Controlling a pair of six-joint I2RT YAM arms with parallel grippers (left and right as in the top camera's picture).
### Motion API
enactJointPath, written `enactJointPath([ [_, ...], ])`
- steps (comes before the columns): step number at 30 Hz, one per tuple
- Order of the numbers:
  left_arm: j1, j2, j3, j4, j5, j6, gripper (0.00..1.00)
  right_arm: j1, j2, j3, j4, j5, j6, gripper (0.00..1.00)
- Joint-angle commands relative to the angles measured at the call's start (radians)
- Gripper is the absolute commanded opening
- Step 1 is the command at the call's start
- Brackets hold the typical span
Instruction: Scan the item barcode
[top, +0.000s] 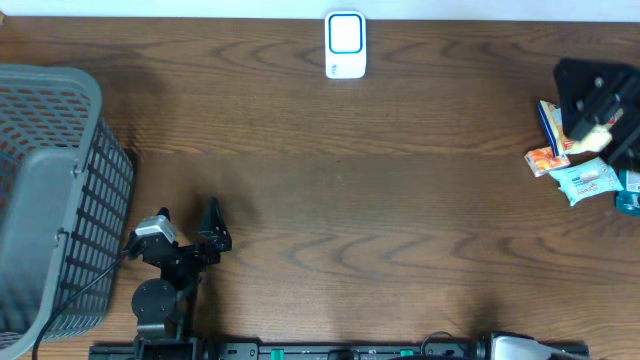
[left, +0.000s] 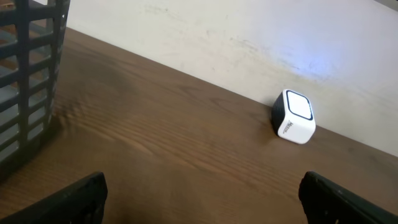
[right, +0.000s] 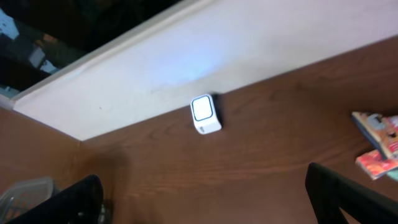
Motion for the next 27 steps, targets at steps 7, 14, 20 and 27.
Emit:
enactJointPath([
  [7,0.003,-0.005,-0.019,-0.029,0.010,0.003,0.97,0.004,-0.096,-0.001,-0.097,0.226,-0.037,0.99],
  [14,0.003,-0.005,-0.019,-0.029,0.010,0.003,0.97,0.004,-0.096,-0.001,-0.070,0.302,-0.081,0.99],
  [20,0.003,-0.005,-0.019,-0.029,0.010,0.003,0.97,0.004,-0.120,-0.006,0.027,0.299,-0.081,0.99],
  [27,0.003,-0.005,-0.019,-0.029,0.010,0.003,0.97,0.004,-0.228,-0.148,0.137,0.294,-0.089,0.99],
])
